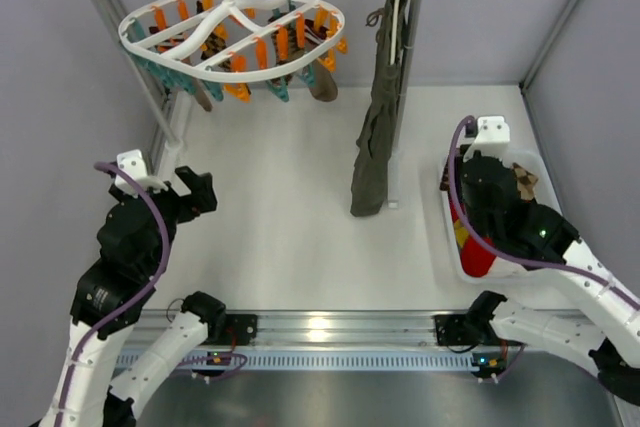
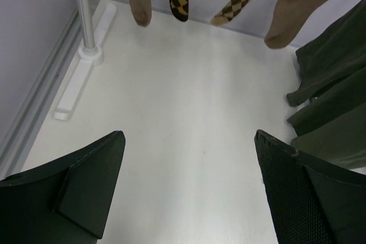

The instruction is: Remove the socks clipped to the hanger

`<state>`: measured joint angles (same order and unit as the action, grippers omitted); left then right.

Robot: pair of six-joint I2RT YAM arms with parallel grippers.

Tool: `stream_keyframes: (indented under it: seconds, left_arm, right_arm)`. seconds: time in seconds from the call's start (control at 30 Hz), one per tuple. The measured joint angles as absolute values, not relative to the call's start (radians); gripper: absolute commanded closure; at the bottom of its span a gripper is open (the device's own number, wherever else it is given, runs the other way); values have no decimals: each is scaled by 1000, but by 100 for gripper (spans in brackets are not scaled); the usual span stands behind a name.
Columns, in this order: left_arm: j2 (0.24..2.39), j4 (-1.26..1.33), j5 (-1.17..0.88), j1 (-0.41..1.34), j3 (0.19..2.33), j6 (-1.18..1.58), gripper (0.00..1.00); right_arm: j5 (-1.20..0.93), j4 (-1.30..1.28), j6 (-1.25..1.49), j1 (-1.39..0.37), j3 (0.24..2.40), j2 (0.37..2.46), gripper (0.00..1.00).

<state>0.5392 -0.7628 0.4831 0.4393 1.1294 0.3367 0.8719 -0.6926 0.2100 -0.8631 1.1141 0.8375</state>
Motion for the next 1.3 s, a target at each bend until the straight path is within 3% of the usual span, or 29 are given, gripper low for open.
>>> stream_keyframes:
  seconds: [0.33,0.5,0.7,0.87,0.93,1.03,1.07,1.13,1.2,1.23,1.3]
  left_arm:
    - [475,-764,483,439,987,345,2]
    - [454,-767,478,439,916,350,2]
    - [411,-766,478,439,910,352,2]
    - [401,-764,476,439,908,355,2]
    - [398,-764,474,439,908,357,2]
    - [390,-764,470,439,907,358,2]
    - [388,-763,469,439,907,358,2]
    - [389,-764,468,439,907,361,2]
    - [389,-763,468,439,907,362,2]
    - [390,-764,468,439,907,364,2]
    - [399,-764,459,439,912,369,2]
  right_arm:
    - [609,-653,176,-307,1083,939,100]
    - [489,-581,216,-150,973,977,94]
    - [414,-407,318,25,762,1044,98]
    - [386,-290,405,42,656,1175,100]
    - [385,-255,433,43,625,1200,86]
    - [385,-220,467,43,596,1178,82]
    - [384,-218,478,43,593,1157,74]
    - [385,-221,494,44,589,1106,47]
    - [391,-224,495,43,590,1043,35]
    - [393,-228,494,44,592,1012,17]
    - [393,-244,485,44,605,967,4]
